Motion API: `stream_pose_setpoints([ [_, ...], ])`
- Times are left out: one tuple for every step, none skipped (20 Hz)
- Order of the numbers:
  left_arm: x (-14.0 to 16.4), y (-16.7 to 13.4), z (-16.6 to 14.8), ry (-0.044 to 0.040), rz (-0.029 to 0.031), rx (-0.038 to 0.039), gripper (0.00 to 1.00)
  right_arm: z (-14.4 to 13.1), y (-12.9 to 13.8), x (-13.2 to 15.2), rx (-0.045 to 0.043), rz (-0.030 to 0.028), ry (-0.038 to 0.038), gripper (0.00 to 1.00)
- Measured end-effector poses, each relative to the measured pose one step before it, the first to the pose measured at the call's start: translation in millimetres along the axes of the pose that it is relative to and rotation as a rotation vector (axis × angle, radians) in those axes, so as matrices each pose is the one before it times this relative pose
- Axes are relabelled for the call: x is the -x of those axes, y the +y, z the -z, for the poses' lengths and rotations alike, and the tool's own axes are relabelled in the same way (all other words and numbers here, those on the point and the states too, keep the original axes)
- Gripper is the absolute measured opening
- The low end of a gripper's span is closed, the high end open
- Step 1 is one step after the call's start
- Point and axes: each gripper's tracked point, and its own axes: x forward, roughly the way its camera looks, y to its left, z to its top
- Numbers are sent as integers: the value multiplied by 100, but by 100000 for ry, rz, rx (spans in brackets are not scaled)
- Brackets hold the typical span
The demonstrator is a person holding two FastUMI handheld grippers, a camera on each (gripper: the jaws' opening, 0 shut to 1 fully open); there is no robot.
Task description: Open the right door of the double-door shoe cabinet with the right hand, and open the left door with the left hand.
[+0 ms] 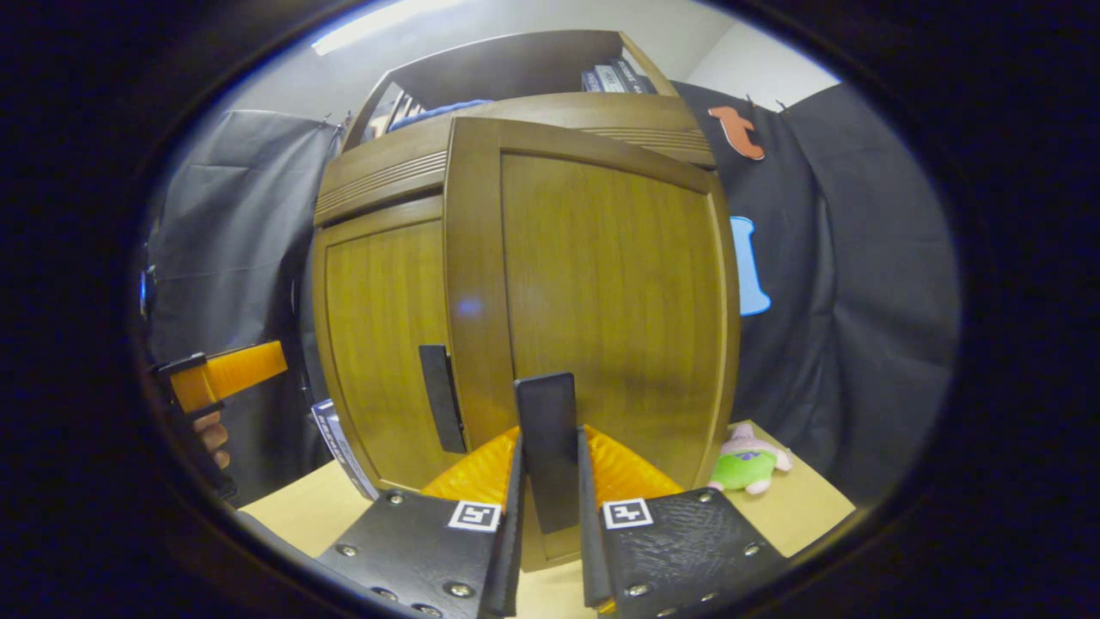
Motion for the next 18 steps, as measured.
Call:
stream_pose_setpoints([
  [37, -17, 39, 184, 396, -99, 93, 57, -315, 432, 352, 1198, -538, 29],
  [-28, -60, -21, 36, 432, 17, 93, -59, -259, 442, 1863, 1667, -495, 30],
  [-50, -360, 116, 56, 460, -248, 93, -117, -313, 423, 2183, 1790, -559, 29],
  [7, -270, 60, -36, 249, -490, 93, -44, -399, 350, 1919, 1313, -70, 29],
  [-4, -174, 19, -541, 110, -536, 93, 57, -337, 431, 737, 985, -543, 29],
  [-3, -20, -68, -385, -78, -517, 93, 18, -466, 364, -1038, 636, -5, 29],
  [40, 1, 17, -156, -126, -162, 93, -114, -494, 401, -1996, 550, -273, 29],
  [-14, -109, 5, -43, 89, 92, 93, -45, -473, 351, -2100, 884, -393, 29],
  [-13, -70, 16, -121, 215, 5, 93, 43, -450, 189, -1721, 1108, -310, 29],
  [-46, -3, -9, -10, 56, -149, 88, 37, -423, 355, -144, 1384, -472, 29],
  [95, 44, 73, 111, -202, -57, 88, -94, -173, 376, 599, 1635, -883, 29],
  [-80, -22, 8, 147, -120, -67, 88, -242, -294, 334, 811, 1810, -1126, 30],
  [5, -26, 65, 153, -25, -92, 88, -211, -651, 486, 483, 1956, -1246, 30],
  [-31, 3, 16, 164, -145, -229, 88, -301, -845, 455, 665, 2092, -1031, 30],
  [-8, 11, 47, 121, -115, -331, 88, -366, -688, 359, 560, 1778, -889, 30],
  [-34, -35, 11, 1, 6, -278, 88, -415, 56, 74, -18, -1220, -1727, 29],
  [-21, -74, 43, -62, 133, -198, 88, 353, -915, -1302, -1287, 3255, 914, 30],
  [31, -57, 63, 159, 156, -293, 88, -19, -2093, 167, 961, 2304, 662, 18],
])
